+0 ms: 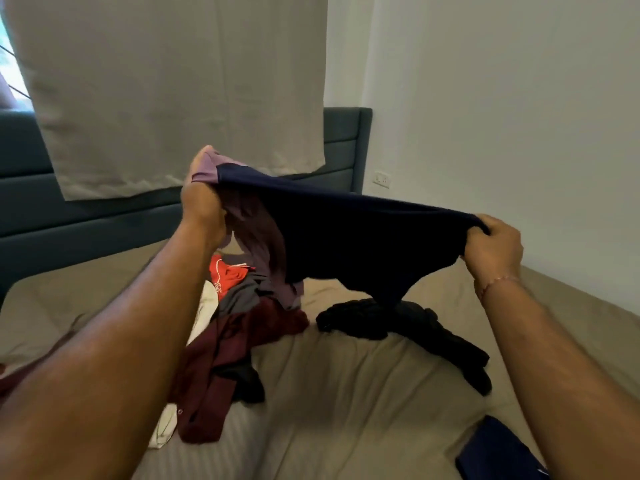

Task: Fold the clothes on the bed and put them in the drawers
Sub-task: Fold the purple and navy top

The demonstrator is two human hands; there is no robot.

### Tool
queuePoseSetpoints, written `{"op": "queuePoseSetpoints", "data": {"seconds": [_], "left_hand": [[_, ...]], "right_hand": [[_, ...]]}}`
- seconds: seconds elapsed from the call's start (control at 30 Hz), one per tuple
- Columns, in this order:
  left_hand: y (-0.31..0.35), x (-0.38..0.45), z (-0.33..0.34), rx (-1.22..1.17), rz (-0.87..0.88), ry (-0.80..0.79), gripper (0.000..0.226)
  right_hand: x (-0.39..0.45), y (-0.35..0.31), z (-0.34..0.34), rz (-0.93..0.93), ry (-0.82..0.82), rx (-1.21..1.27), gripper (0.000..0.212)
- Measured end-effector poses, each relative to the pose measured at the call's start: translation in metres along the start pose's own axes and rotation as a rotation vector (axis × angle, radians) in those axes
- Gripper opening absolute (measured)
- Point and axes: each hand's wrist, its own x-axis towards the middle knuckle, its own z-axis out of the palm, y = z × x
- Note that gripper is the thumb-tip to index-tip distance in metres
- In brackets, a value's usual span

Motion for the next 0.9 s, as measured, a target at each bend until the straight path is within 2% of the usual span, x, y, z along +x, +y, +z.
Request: {"op": "queuePoseSetpoints", "data": {"seconds": [0.07, 0.1, 0.17, 0.23, 0.33, 0.43, 0.5, 0.6, 0.7, 0.8, 0.9], "left_hand": [[-0.005, -0.024, -0.031, 0.214, 0.172, 0.012, 0.017], [-0.011, -0.040, -0.053, 0.299, 0.281, 0.010, 0.022], [-0.035, -0.091, -0.110, 0.559, 0.447, -0.037, 0.048], [-0.064, -0.146, -0.170, 0.936, 0.513, -0.063, 0.058], [-0.108, -0.220, -0.253, 1.434, 0.399, -0.081, 0.059], [-0.138, -0.279, -0.310, 1.709, 0.125, -0.163, 0.039], [-0.147, -0.313, -0.337, 1.874, -0.045, -0.161, 0.030], [-0.152, -0.344, -0.363, 1.934, -0.141, -0.076, 0.018], [-0.153, -0.358, -0.372, 1.945, -0.178, 0.023, 0.018], [-0.149, -0.365, -0.374, 1.853, -0.193, 0.127, 0.024], [-0.145, -0.366, -0.376, 1.779, -0.262, 0.191, 0.024]], "right_hand": [[-0.029, 0.022, -0.015, -0.068, -0.015, -0.018, 0.044], [-0.045, 0.037, -0.023, -0.109, -0.023, -0.072, 0.044], [-0.087, 0.082, -0.042, -0.171, -0.035, -0.265, 0.044], [-0.134, 0.135, -0.057, -0.152, -0.090, -0.381, 0.042], [-0.206, 0.211, -0.068, -0.034, -0.328, -0.581, 0.043], [-0.262, 0.266, -0.083, 0.068, -0.542, -0.824, 0.036], [-0.292, 0.286, -0.095, 0.034, -0.636, -1.033, 0.034], [-0.313, 0.294, -0.105, -0.015, -0.665, -1.203, 0.031], [-0.321, 0.291, -0.111, -0.076, -0.709, -1.278, 0.035], [-0.326, 0.286, -0.112, -0.106, -0.742, -1.231, 0.037], [-0.331, 0.282, -0.113, -0.049, -0.805, -1.156, 0.036]]}}
